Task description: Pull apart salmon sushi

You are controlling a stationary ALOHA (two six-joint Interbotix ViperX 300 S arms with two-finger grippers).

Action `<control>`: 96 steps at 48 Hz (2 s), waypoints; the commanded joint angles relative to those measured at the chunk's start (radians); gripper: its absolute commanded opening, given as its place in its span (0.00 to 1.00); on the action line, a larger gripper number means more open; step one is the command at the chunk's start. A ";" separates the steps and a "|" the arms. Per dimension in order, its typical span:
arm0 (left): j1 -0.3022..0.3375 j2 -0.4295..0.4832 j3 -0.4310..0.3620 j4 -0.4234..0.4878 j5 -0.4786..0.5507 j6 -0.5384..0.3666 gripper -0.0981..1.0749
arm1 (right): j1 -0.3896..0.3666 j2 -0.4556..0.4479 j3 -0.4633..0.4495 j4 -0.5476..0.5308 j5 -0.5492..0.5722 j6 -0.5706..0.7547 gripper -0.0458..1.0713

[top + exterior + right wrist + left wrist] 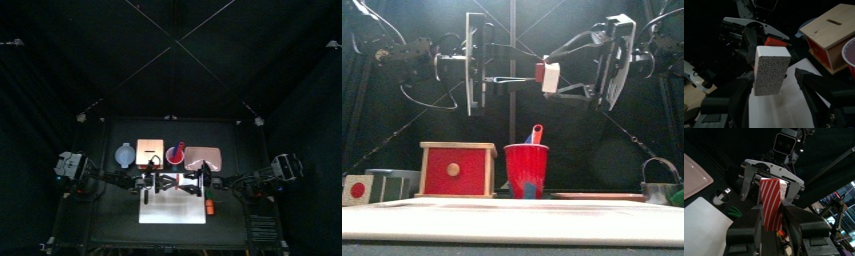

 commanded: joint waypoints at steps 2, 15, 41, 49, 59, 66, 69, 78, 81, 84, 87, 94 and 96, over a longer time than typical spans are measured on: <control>-0.003 -0.009 -0.009 0.003 -0.012 0.002 0.62 | -0.002 -0.026 -0.011 0.003 -0.009 0.000 0.70; -0.006 -0.006 -0.008 0.005 -0.011 0.002 0.62 | 0.000 -0.025 -0.017 0.000 -0.008 -0.002 0.63; -0.008 -0.044 0.054 -0.031 -0.012 0.003 0.62 | 0.003 -0.097 0.034 -0.031 0.002 -0.003 0.62; -0.009 -0.060 0.069 -0.037 -0.006 0.003 0.62 | 0.003 -0.141 0.066 -0.029 0.002 -0.002 0.62; -0.015 -0.064 0.080 -0.057 0.049 0.003 0.62 | 0.003 -0.155 0.074 -0.029 0.034 0.000 0.62; -0.014 -0.066 0.072 -0.057 0.094 0.009 0.62 | -0.003 -0.153 0.058 -0.029 0.077 -0.002 0.62; -0.014 -0.069 0.072 -0.057 0.109 0.009 0.62 | -0.003 -0.152 0.054 -0.031 0.092 -0.002 0.62; -0.008 -0.103 0.086 -0.060 0.193 0.009 0.62 | -0.002 -0.150 0.046 -0.029 0.138 -0.002 0.62; -0.006 -0.120 0.084 -0.064 0.275 0.008 0.62 | -0.003 -0.149 0.046 -0.029 0.150 0.000 0.62; -0.006 -0.132 0.075 -0.077 0.365 0.011 0.62 | -0.002 -0.150 0.046 -0.029 0.158 0.000 0.62; -0.006 -0.141 0.060 -0.092 0.459 0.014 0.62 | -0.002 -0.149 0.046 -0.029 0.166 -0.002 0.62; -0.005 -0.141 0.005 -0.097 0.626 0.035 0.62 | -0.003 -0.149 0.046 -0.031 0.173 -0.002 0.62; -0.006 -0.138 -0.011 -0.098 0.664 0.043 0.62 | -0.003 -0.150 0.048 -0.031 0.178 -0.002 0.62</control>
